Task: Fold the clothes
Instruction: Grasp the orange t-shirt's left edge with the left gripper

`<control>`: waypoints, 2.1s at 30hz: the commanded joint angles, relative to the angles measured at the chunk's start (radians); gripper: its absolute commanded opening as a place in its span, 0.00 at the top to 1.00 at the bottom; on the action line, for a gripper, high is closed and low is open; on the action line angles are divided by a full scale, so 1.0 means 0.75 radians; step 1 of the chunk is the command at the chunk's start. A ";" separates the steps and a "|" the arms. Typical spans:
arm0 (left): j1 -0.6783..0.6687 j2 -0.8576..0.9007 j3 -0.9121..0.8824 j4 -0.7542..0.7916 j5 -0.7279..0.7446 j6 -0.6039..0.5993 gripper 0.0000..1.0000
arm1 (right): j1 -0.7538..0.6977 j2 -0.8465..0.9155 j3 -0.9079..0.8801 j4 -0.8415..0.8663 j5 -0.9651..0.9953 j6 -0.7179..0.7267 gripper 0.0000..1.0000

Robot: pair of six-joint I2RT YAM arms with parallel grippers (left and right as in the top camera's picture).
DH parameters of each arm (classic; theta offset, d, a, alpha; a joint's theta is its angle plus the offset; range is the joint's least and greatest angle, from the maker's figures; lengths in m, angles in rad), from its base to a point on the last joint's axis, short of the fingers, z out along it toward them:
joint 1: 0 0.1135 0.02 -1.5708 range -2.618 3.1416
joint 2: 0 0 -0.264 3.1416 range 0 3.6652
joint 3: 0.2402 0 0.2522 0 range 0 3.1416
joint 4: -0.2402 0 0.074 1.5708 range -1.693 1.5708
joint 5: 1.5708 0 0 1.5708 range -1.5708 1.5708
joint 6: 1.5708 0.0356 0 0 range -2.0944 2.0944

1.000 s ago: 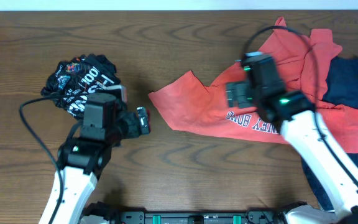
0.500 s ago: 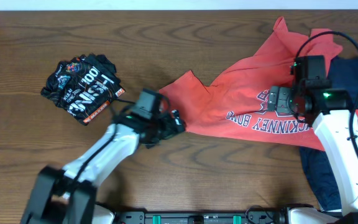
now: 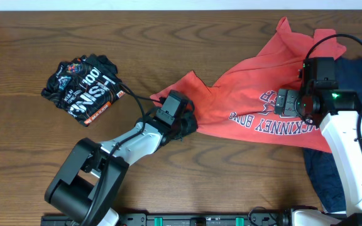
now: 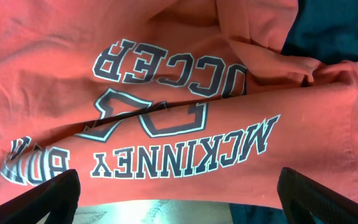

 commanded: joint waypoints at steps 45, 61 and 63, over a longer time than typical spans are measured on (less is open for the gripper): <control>-0.017 -0.081 0.086 -0.469 0.002 0.064 0.01 | -0.090 -0.011 0.014 -0.089 -0.067 -0.001 0.01; 0.467 -0.217 0.192 -0.948 -0.113 0.542 0.94 | -0.090 -0.011 0.014 -0.085 -0.067 -0.020 0.01; 0.610 -0.279 0.230 -0.986 -0.113 0.588 0.94 | -0.090 -0.011 0.014 -0.083 -0.069 -0.020 0.01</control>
